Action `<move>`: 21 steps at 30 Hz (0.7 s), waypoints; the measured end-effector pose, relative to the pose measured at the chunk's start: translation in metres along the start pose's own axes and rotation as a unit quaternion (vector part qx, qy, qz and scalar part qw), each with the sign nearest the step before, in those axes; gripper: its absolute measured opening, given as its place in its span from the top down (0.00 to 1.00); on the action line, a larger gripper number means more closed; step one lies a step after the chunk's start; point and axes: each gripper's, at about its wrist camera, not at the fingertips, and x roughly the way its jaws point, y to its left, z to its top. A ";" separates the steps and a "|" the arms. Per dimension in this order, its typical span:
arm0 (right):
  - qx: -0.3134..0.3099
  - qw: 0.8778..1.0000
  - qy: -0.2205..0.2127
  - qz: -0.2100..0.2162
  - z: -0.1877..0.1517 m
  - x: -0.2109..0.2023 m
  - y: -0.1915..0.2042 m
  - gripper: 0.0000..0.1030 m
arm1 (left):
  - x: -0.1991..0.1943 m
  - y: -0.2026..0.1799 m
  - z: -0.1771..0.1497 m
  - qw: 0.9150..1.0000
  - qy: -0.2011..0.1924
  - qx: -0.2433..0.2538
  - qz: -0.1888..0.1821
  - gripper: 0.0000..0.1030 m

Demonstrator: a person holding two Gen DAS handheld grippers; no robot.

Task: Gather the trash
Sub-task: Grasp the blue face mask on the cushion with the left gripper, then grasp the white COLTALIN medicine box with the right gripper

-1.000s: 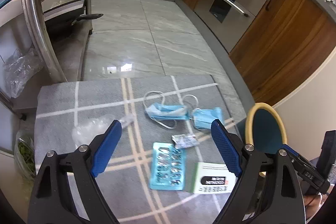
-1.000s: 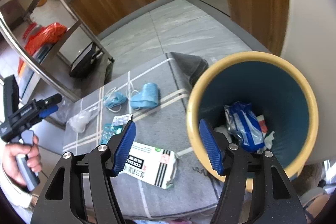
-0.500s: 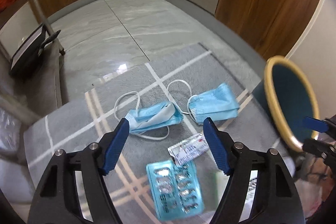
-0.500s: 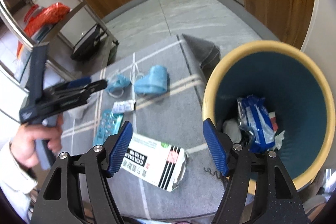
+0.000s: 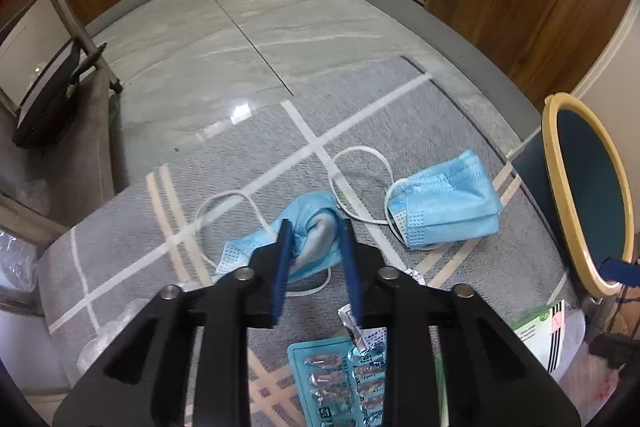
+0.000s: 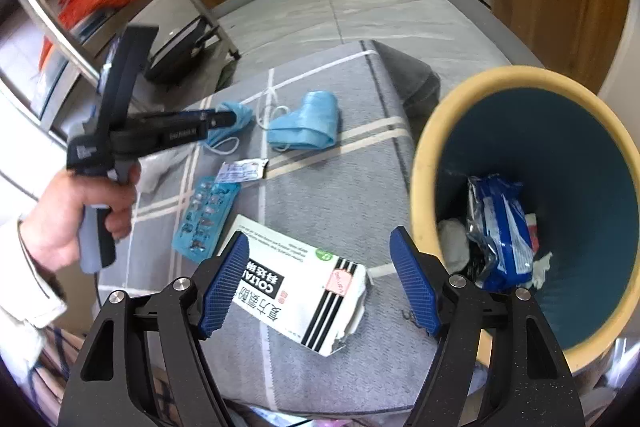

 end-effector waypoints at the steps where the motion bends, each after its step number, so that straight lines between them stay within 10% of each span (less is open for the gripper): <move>1: -0.006 1.000 0.001 0.001 0.000 0.001 0.002 0.28 | -0.003 0.003 0.001 1.000 -0.003 -0.009 0.001 0.80; 9: -0.124 0.992 0.023 0.001 -0.005 0.015 0.037 0.23 | -0.053 0.037 0.002 0.993 -0.036 -0.111 -0.031 0.81; 21: -0.321 0.942 0.097 -0.003 -0.014 0.061 0.083 0.19 | -0.133 0.050 -0.023 0.970 -0.107 -0.190 -0.104 0.81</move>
